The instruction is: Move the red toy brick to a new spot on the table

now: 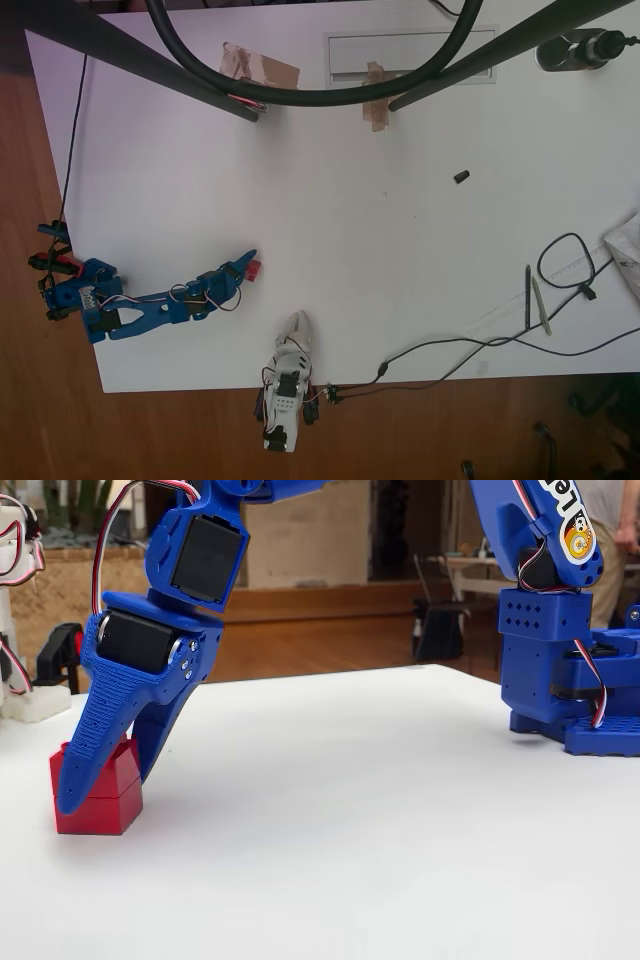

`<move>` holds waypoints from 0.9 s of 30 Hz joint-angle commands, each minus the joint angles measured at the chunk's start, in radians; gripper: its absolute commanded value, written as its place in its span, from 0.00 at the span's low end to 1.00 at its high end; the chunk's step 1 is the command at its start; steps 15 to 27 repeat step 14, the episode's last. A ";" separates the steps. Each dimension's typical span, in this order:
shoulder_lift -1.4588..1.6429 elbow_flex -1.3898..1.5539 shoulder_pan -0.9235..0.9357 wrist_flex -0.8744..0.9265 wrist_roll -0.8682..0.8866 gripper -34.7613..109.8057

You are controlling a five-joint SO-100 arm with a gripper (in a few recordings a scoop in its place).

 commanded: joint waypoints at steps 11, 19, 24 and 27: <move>0.781 0.563 0.089 -0.150 -0.164 0.47; 1.103 0.974 0.132 -0.201 -0.327 0.42; 1.103 0.974 0.132 -0.201 -0.327 0.42; 1.103 0.974 0.132 -0.201 -0.327 0.42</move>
